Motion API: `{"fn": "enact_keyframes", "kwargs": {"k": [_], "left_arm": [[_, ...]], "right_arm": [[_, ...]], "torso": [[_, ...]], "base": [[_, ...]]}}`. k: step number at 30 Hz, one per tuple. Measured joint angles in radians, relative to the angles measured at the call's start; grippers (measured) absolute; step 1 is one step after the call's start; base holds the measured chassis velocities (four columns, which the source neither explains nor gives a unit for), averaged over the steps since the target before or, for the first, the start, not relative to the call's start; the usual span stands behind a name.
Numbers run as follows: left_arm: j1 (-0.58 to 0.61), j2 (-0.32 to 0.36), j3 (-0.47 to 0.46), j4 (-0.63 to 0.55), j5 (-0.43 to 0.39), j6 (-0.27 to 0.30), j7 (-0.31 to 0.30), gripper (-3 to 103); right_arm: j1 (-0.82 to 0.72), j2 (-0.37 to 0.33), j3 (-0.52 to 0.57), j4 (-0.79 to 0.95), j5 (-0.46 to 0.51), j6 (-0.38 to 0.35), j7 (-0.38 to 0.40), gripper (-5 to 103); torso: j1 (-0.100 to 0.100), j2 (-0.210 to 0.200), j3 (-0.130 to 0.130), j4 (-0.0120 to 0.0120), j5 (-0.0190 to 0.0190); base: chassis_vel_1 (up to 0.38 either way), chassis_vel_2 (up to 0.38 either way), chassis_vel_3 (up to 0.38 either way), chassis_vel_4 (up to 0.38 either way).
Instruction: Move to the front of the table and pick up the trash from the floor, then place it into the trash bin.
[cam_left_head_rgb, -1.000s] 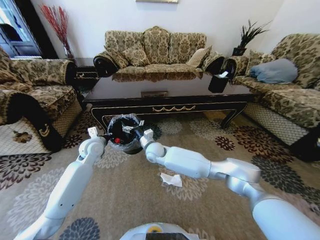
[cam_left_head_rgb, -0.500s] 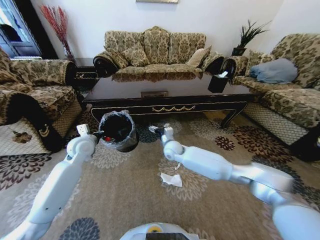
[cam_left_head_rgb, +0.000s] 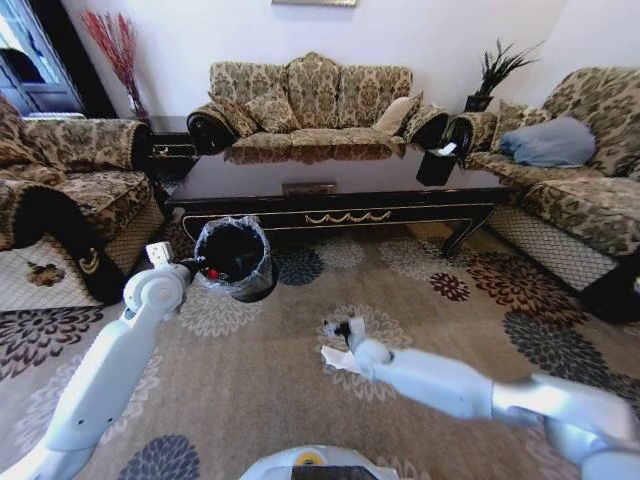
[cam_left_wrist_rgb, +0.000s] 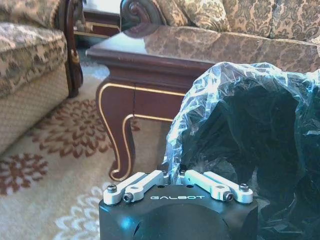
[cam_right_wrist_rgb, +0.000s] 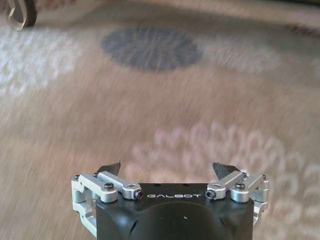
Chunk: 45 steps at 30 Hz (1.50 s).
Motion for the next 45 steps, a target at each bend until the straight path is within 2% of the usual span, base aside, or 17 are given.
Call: {"fn": "enact_keyframes", "kwargs": {"k": [4,7,11,13,14,15,17,19,20,22,23,25,27,30,32,35,45], "left_arm": [[0.007,0.002,-0.005,-0.004,0.025,-0.005,0.012,2],[0.025,-0.005,-0.011,-0.017,0.030,-0.008,0.016,2],[0.042,-0.011,-0.016,-0.024,0.037,-0.010,0.018,2],[0.052,-0.010,-0.020,-0.026,0.048,-0.011,0.019,2],[0.052,-0.010,-0.020,-0.026,0.048,-0.011,0.019,2],[0.052,-0.009,-0.021,-0.026,0.053,-0.012,0.020,2],[0.051,-0.008,-0.021,-0.022,0.062,-0.016,0.028,2],[0.050,-0.008,-0.021,-0.021,0.063,-0.016,0.028,2],[0.048,-0.009,-0.018,-0.019,0.070,-0.017,0.030,2],[0.048,-0.009,-0.015,-0.018,0.076,-0.018,0.033,2],[0.048,-0.009,-0.015,-0.018,0.076,-0.018,0.033,2],[0.049,-0.004,-0.010,-0.017,0.088,-0.020,0.038,2],[0.049,0.000,-0.009,-0.016,0.091,-0.021,0.041,2],[0.038,0.019,-0.001,-0.010,0.106,-0.024,0.052,2],[0.035,0.019,0.000,-0.009,0.108,-0.024,0.054,2],[0.028,0.000,0.002,-0.007,0.117,-0.027,0.060,2],[0.053,-0.016,-0.003,-0.013,0.136,-0.036,0.080,2]], "right_arm": [[-0.005,0.000,-0.064,-0.033,-0.036,0.023,-0.043,100],[0.018,0.006,-0.109,-0.092,-0.090,0.079,-0.119,100],[0.050,0.013,-0.140,-0.145,-0.128,0.109,-0.170,100],[0.085,0.016,-0.169,-0.201,-0.163,0.155,-0.245,100],[0.085,0.016,-0.169,-0.201,-0.163,0.155,-0.245,100],[0.096,0.016,-0.178,-0.222,-0.178,0.179,-0.285,100],[0.128,0.016,-0.199,-0.280,-0.216,0.260,-0.438,100],[0.135,0.015,-0.203,-0.290,-0.222,0.273,-0.466,100],[0.159,0.012,-0.220,-0.327,-0.252,0.319,-0.567,100],[0.182,0.011,-0.237,-0.381,-0.305,0.370,-0.685,100],[0.182,0.011,-0.237,-0.381,-0.305,0.370,-0.685,100],[0.201,0.006,-0.252,-0.427,-0.346,0.401,-0.780,100],[0.209,0.003,-0.260,-0.438,-0.350,0.404,-0.804,100],[0.250,-0.010,-0.325,-0.475,-0.354,0.408,-0.902,100],[0.257,-0.010,-0.337,-0.482,-0.354,0.408,-0.919,100],[0.282,0.002,-0.396,-0.523,-0.349,0.409,-0.998,100],[0.285,0.061,-0.462,-0.639,-0.349,0.422,-1.045,100]], "torso": [[0.000,0.000,0.000,0.0006,-0.0002],[0.000,0.000,0.000,0.0004,0.0000],[0.000,0.000,0.000,0.0003,-0.0002],[0.000,0.000,0.000,0.0005,-0.0002],[0.000,0.000,0.000,0.0005,-0.0002],[0.000,0.000,0.000,0.0005,-0.0002],[0.000,0.000,0.000,0.0004,0.0000],[0.000,0.000,0.000,0.0003,0.0000],[0.000,0.000,0.000,0.0004,-0.0001],[0.000,0.000,0.000,0.0005,-0.0001],[0.000,0.000,0.000,0.0005,-0.0001],[0.000,0.000,0.000,0.0002,-0.0001],[0.000,0.000,0.000,0.0002,0.0000],[0.000,0.000,0.000,0.0005,0.0000],[0.000,0.000,0.000,0.0005,-0.0001],[0.000,0.000,0.000,0.0000,-0.0001],[0.000,0.000,0.000,0.0005,-0.0003]], "base": [[0.000,0.000,0.000,0.000],[0.000,0.000,0.000,0.000],[0.000,0.000,0.000,0.000],[0.000,0.000,0.000,0.000],[0.000,0.000,0.000,0.000],[0.000,0.000,0.000,0.000],[0.000,0.000,0.000,0.000],[0.000,0.000,0.000,0.000],[0.000,0.000,0.000,0.000],[0.000,0.000,0.000,0.000],[0.000,0.000,0.000,0.000],[0.000,0.000,0.000,0.000],[0.000,0.000,0.000,0.000],[0.000,0.000,0.000,0.000],[0.000,0.000,0.000,0.000],[0.000,0.000,0.000,0.000],[0.000,0.000,0.000,0.000]]}}
